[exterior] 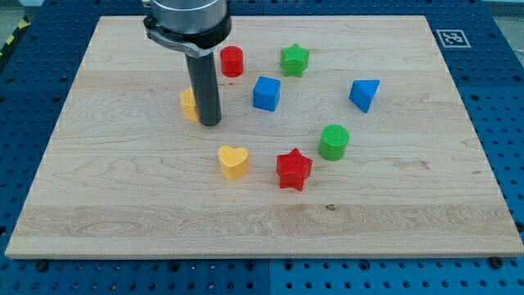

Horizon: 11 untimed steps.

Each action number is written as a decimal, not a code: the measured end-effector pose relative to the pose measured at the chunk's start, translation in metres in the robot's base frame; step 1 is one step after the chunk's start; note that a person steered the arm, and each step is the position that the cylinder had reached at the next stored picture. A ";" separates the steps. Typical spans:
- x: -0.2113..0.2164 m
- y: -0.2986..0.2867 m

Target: Move the arm towards the bottom center

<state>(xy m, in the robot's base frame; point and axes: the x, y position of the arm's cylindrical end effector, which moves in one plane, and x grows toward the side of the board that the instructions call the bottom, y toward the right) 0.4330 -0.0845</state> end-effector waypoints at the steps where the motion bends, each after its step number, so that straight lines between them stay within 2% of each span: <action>1: 0.008 -0.004; 4: 0.006 -0.034; 6: -0.020 -0.023; 7: -0.003 -0.027; 9: 0.118 -0.030; 10: 0.144 0.026; 11: 0.145 0.050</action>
